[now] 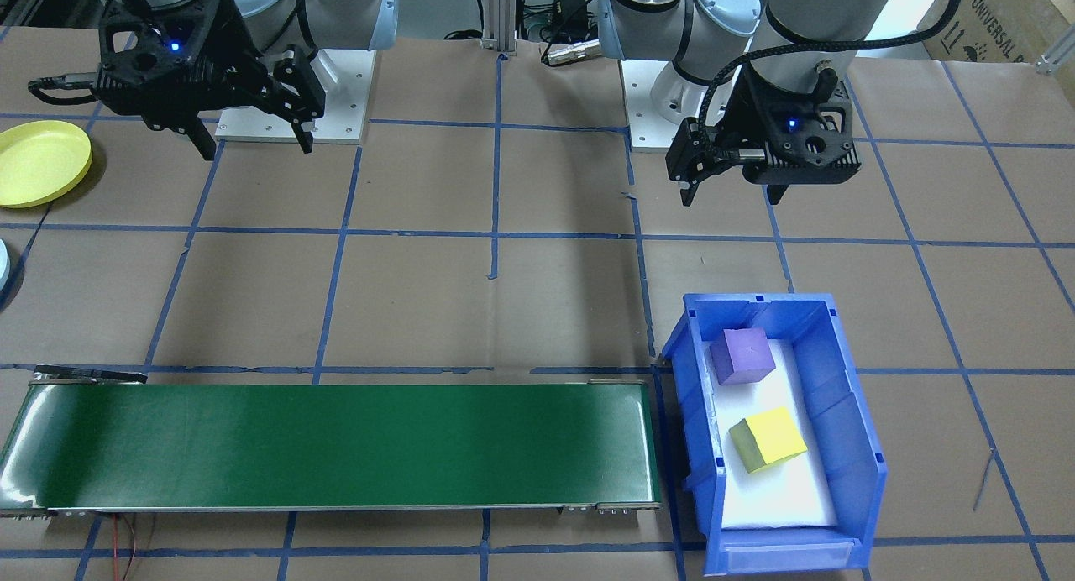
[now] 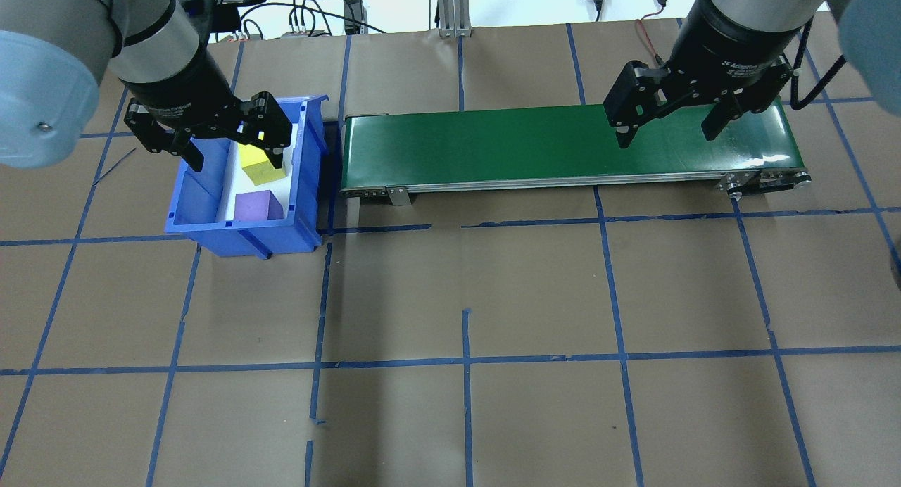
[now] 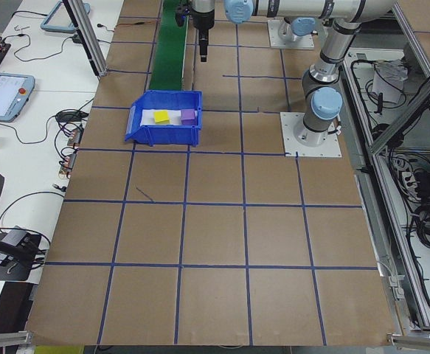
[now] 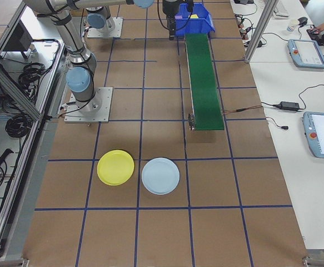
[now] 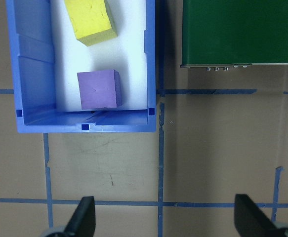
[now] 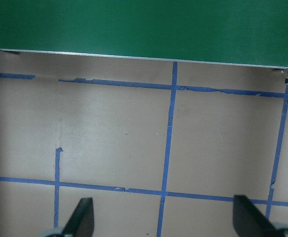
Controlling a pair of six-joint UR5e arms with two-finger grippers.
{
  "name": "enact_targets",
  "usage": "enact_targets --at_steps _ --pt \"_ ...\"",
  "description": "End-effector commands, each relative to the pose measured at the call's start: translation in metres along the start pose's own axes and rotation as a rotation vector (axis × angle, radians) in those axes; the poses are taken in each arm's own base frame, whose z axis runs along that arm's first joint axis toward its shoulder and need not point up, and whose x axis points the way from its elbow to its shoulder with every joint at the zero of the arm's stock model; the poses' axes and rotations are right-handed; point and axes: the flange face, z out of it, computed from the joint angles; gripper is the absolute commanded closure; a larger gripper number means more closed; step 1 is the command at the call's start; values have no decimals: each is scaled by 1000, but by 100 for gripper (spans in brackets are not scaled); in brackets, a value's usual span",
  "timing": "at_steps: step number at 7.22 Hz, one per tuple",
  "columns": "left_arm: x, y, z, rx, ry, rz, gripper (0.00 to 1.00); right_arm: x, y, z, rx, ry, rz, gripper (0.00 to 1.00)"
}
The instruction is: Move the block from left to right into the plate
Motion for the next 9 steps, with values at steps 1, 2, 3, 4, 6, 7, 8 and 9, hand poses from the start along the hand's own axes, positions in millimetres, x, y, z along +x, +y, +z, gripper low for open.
enact_targets --at_steps 1,2,3,4,6,7,8,9 --pt "-1 -1 0 2 2 1 0 5 6 0 -44 3 13 0" --pt "-2 -2 1 2 2 1 0 9 11 -3 -81 18 20 0" --pt "-6 -8 6 0 5 -5 0 16 15 1 -127 13 37 0" --pt "-22 -20 17 -12 8 -38 0 21 15 1 -130 0 53 0" --pt "-31 -62 65 -13 3 -36 0 25 14 -5 -101 -5 65 0" --pt "-35 -83 99 -17 3 -14 0 30 16 -13 -77 0 80 0" --pt "-48 -92 118 -36 2 -33 0 31 23 -9 -158 -9 81 0" --pt "-76 -95 121 -43 6 -66 0 32 12 11 -200 -26 84 0"
